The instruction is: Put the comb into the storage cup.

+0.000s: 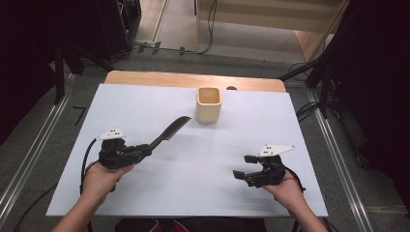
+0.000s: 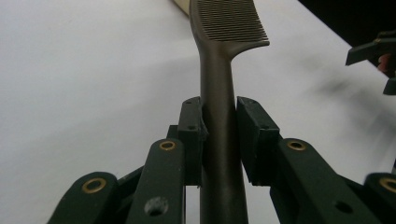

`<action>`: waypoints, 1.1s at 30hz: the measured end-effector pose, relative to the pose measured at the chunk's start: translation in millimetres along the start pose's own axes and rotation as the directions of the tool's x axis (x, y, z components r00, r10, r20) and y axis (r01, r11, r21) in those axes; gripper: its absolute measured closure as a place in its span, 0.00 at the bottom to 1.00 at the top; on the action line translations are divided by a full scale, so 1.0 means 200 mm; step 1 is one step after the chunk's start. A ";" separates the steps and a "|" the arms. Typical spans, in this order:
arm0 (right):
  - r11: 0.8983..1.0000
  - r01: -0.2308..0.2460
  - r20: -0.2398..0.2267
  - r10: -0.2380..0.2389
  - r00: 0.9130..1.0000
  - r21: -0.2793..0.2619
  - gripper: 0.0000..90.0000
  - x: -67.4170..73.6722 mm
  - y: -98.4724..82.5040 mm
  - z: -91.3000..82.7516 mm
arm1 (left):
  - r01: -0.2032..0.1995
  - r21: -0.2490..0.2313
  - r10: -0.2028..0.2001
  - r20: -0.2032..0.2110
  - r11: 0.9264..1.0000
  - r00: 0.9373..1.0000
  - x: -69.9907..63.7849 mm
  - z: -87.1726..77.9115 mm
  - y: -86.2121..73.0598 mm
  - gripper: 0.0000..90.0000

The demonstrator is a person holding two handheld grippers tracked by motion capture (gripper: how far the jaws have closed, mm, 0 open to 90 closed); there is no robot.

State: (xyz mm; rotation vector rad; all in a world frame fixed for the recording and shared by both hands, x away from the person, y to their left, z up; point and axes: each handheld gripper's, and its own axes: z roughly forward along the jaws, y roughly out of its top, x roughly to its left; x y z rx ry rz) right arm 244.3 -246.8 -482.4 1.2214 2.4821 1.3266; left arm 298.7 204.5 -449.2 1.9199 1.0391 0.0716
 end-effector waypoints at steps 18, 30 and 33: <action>0.999 -0.009 0.028 0.010 1.000 -0.034 0.20 0.03 -0.01 -0.03 | -0.018 -0.129 0.013 -0.037 0.991 0.999 -0.06 0.11 0.11 0.82; 0.992 -0.054 0.054 0.060 0.997 -0.111 0.20 0.09 0.09 -0.06 | -0.036 -0.245 0.012 -0.098 0.969 0.995 -0.13 0.18 0.17 0.82; 0.989 -0.069 0.052 0.076 0.996 -0.128 0.20 0.11 0.13 -0.05 | -0.037 -0.272 0.009 -0.105 0.962 0.994 -0.14 0.20 0.17 0.82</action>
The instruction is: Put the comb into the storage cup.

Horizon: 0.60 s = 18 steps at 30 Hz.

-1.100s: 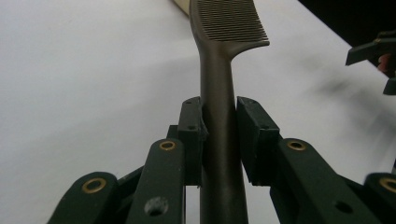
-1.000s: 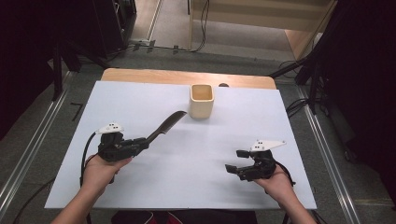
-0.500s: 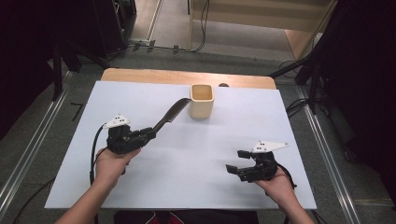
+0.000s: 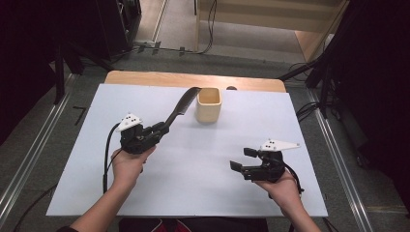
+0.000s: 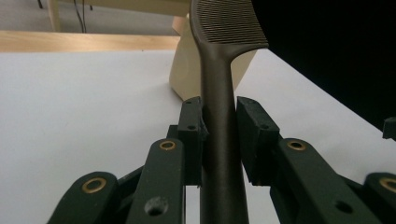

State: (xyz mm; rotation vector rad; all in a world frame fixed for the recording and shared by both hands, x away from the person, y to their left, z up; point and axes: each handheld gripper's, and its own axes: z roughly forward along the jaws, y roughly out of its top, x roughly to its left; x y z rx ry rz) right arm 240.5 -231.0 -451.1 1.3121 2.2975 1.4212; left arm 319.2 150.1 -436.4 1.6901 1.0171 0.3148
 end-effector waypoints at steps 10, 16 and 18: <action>0.999 -0.024 0.049 0.026 0.998 -0.025 0.20 0.09 0.11 0.06 | -0.003 -0.070 0.000 -0.049 0.998 0.999 -0.03 0.06 -0.02 0.82; 0.996 -0.053 0.036 0.056 0.998 -0.070 0.20 0.12 0.17 0.08 | -0.018 -0.109 0.011 -0.069 0.994 0.998 -0.05 0.08 -0.03 0.82; 0.995 -0.049 0.033 0.051 0.998 -0.082 0.20 0.14 0.20 0.08 | -0.014 -0.121 0.006 -0.068 0.993 0.998 -0.05 0.09 -0.04 0.82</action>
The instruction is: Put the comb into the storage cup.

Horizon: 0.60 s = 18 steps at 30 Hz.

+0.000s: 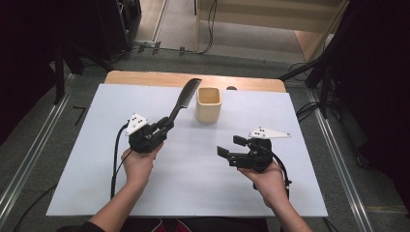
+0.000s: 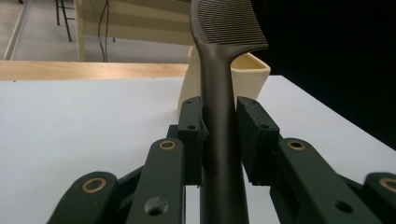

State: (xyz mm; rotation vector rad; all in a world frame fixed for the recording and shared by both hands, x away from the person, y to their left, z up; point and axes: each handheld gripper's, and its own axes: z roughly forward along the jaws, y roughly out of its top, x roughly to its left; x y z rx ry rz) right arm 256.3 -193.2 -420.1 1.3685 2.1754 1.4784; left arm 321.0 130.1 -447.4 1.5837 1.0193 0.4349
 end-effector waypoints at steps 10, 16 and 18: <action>0.999 0.027 -0.007 -0.027 1.000 -0.019 0.20 0.06 0.10 0.06 | 0.016 -0.072 -0.016 -0.001 0.997 1.000 -0.04 0.04 -0.05 0.82; 1.000 0.018 -0.008 -0.018 1.000 -0.005 0.20 0.06 0.15 0.12 | 0.038 -0.111 -0.038 0.004 0.993 0.999 -0.08 0.07 -0.07 0.82; 1.000 0.007 -0.014 -0.007 1.000 -0.006 0.20 0.05 0.16 0.14 | 0.045 -0.115 -0.044 0.010 0.992 0.999 -0.09 0.08 -0.08 0.82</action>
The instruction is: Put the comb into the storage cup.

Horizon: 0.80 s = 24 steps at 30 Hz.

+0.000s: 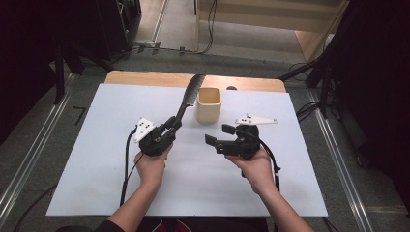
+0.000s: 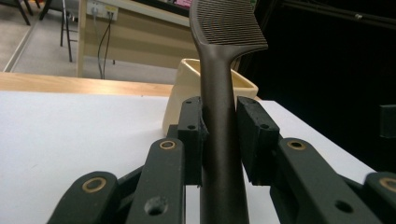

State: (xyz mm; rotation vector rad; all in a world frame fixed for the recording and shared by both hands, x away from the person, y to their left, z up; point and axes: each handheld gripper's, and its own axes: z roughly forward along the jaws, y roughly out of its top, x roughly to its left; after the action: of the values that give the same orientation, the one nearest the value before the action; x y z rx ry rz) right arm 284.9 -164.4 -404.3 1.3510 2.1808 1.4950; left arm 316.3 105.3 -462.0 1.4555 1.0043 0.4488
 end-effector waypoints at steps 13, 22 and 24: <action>0.999 -0.009 -0.011 0.008 1.000 -0.036 0.23 0.03 0.11 0.12 | 0.010 -0.071 -0.009 0.013 0.997 1.000 -0.05 0.03 -0.03 0.82; 0.998 -0.034 -0.015 0.033 0.999 -0.043 0.24 0.06 0.18 0.23 | 0.006 -0.122 -0.003 0.018 0.992 1.000 -0.07 0.05 -0.04 0.82; 0.998 -0.046 -0.011 0.045 0.999 -0.053 0.25 0.06 0.19 0.25 | 0.007 -0.130 -0.004 0.019 0.992 1.000 -0.06 0.05 -0.04 0.82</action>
State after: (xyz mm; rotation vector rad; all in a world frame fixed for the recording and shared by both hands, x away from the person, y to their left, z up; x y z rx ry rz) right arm 329.9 -120.0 -392.9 1.3884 2.1140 1.5673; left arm 314.7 88.2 -467.0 1.3378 0.9471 0.4872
